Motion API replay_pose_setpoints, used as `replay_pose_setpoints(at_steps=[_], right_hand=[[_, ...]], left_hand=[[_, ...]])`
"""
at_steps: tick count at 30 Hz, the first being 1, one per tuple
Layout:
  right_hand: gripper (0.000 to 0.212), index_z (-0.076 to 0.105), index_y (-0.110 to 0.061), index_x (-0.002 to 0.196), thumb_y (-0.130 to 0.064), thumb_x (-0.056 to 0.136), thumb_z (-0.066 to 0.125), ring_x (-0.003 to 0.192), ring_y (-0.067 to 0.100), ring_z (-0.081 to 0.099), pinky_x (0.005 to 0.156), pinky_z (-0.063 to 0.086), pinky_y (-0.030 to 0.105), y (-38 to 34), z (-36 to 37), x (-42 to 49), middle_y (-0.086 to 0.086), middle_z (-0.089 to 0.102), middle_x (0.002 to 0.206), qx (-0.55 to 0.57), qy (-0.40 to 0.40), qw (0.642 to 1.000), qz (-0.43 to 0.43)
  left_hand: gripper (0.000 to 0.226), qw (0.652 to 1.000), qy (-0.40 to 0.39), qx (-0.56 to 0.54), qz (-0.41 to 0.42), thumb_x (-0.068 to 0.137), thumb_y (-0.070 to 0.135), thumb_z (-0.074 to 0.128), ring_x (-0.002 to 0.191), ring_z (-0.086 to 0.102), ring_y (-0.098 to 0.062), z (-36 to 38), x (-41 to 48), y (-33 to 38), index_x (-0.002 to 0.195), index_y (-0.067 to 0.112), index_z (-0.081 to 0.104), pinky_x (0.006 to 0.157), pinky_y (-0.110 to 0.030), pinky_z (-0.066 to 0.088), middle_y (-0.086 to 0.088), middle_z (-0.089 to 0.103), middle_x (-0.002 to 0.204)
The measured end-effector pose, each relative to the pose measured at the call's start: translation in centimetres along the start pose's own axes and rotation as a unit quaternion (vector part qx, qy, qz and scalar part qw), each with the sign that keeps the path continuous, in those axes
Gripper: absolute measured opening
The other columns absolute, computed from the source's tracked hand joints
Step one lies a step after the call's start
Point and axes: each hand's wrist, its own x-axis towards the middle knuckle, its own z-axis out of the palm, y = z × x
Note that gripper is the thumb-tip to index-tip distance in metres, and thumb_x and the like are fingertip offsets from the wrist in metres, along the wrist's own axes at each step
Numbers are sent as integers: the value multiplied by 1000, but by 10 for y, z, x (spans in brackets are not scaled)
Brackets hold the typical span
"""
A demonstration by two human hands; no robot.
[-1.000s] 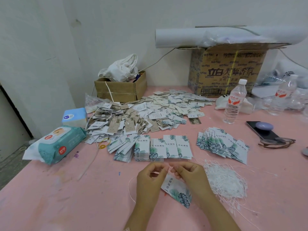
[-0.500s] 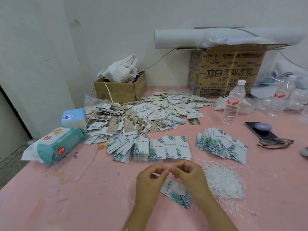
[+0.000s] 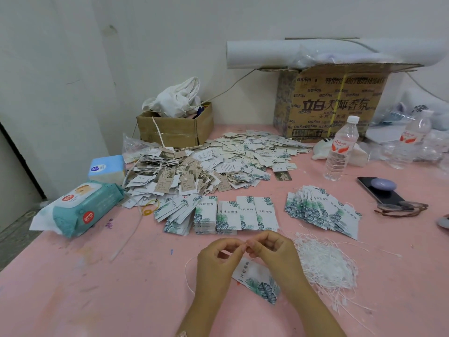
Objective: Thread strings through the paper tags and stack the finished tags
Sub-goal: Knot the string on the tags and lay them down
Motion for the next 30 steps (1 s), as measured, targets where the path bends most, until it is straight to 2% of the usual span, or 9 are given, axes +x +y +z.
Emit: replay_pose_setpoints(at_steps=[6, 10, 13, 16, 20, 26, 30], right_hand=[[22, 70, -4, 78, -24, 72, 76, 64, 14, 65, 62, 51, 18, 2, -1, -1, 12, 71, 72, -4, -3, 1000, -7], [20, 68, -2, 79, -22, 75, 74, 66, 14, 66, 64, 52, 18, 2, -1, -1, 13, 72, 74, 12, -16, 1000, -12], [17, 67, -3, 79, -19, 78, 73, 69, 15, 66, 66, 52, 19, 2, -2, -1, 10, 71, 74, 29, -35, 999, -8], [19, 64, -1, 81, -18, 80, 72, 72, 20, 66, 71, 54, 23, 3, -3, -2, 10, 70, 76, 45, -54, 998, 1], [19, 63, -2, 80, -19, 80, 72, 75, 23, 64, 75, 55, 28, 5, -1, -1, 12, 68, 77, 57, -63, 996, 11], [13, 65, -9, 75, -20, 78, 72, 71, 18, 63, 71, 53, 24, 5, 1, -3, 8, 68, 75, 52, -63, 997, 1], [10, 66, -13, 72, -20, 78, 72, 71, 16, 63, 71, 53, 25, 3, 2, -4, 7, 67, 74, 58, -72, 996, -7]], left_hand=[[23, 1000, -3, 9, 0, 81, 15, 77, 70, 66, -6, -1, -1, 3, 80, 37, 75, 69, -35, 52, 8, 74, 75], [14, 1000, -11, -13, -6, 79, 18, 79, 71, 66, -9, -2, 0, 6, 78, 31, 77, 71, -37, 52, 6, 75, 76], [6, 999, -19, -48, -16, 73, 25, 80, 69, 67, -7, -3, 0, 11, 76, 30, 78, 67, -28, 52, 4, 75, 74], [12, 996, -20, -77, -29, 66, 32, 78, 66, 66, -7, -3, 0, 11, 72, 21, 78, 63, -18, 50, -1, 74, 72], [15, 995, -28, -87, -35, 66, 31, 79, 63, 65, -9, -4, 0, 8, 71, 17, 76, 60, -18, 50, -5, 74, 72], [12, 995, -27, -82, -42, 66, 32, 78, 64, 62, -11, -4, 1, 6, 68, 20, 75, 61, -22, 49, -6, 73, 71], [7, 995, -24, -84, -40, 65, 30, 78, 62, 62, -7, -3, 0, 8, 65, 24, 75, 60, -19, 47, -4, 73, 69]])
